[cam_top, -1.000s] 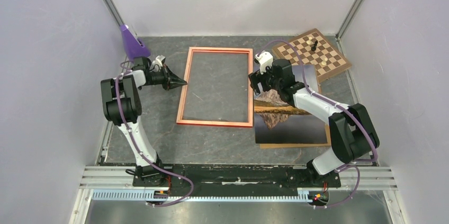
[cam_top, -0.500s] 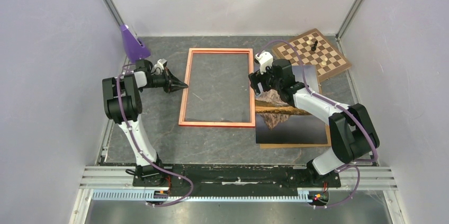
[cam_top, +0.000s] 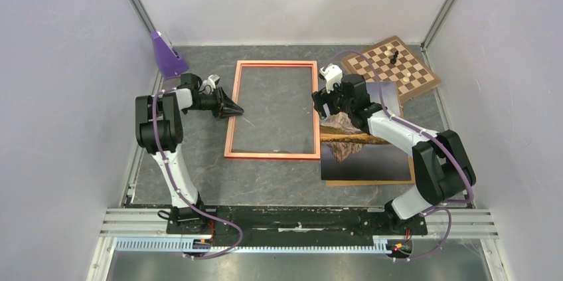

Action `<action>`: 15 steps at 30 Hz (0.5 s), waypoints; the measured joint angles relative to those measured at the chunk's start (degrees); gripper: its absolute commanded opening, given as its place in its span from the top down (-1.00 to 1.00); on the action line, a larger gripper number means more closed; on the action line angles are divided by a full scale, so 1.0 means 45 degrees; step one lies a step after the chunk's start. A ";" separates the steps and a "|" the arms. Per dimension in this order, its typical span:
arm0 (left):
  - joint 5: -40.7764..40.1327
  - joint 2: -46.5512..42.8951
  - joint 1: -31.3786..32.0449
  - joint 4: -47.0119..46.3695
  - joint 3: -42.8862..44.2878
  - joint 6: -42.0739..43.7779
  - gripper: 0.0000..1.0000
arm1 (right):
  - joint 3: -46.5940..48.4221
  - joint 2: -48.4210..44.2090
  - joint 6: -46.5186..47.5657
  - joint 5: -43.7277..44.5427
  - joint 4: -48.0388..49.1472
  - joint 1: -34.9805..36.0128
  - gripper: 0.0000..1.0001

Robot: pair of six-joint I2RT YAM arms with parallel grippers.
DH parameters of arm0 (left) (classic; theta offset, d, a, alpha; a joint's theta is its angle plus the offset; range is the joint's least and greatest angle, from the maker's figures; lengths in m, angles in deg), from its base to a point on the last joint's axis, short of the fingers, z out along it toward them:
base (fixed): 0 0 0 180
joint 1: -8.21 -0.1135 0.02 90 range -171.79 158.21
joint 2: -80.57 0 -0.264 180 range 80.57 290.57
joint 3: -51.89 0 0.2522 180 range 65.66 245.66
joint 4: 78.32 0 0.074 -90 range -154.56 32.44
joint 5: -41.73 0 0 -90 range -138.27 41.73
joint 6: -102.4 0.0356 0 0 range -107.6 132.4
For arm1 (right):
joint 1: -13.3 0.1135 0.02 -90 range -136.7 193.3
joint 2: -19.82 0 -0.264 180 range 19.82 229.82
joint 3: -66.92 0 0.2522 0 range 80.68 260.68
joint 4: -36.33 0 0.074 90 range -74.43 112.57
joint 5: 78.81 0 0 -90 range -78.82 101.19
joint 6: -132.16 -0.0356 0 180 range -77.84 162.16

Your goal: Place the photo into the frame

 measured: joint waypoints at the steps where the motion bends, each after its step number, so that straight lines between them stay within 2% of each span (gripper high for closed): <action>1: 0.0000 0.0015 0.0049 0.0005 0.0000 0.0010 0.42 | 0.0000 0.0000 0.0000 0.0000 0.0005 0.0000 -0.70; 8: 0.0005 0.0291 0.0155 -0.0083 0.0010 0.0019 0.43 | -0.0005 0.0000 0.0000 0.0000 0.0024 0.0000 -0.70; 13: 0.0068 0.0593 0.0491 -0.0583 0.0010 -0.0083 0.94 | -0.0092 -0.0078 0.0010 0.0044 0.0117 0.0000 -0.70; 15: 0.0160 0.0680 0.0563 -0.0869 0.0010 -0.0219 0.95 | -0.0204 -0.0155 0.0019 0.0063 0.0160 0.0000 -0.70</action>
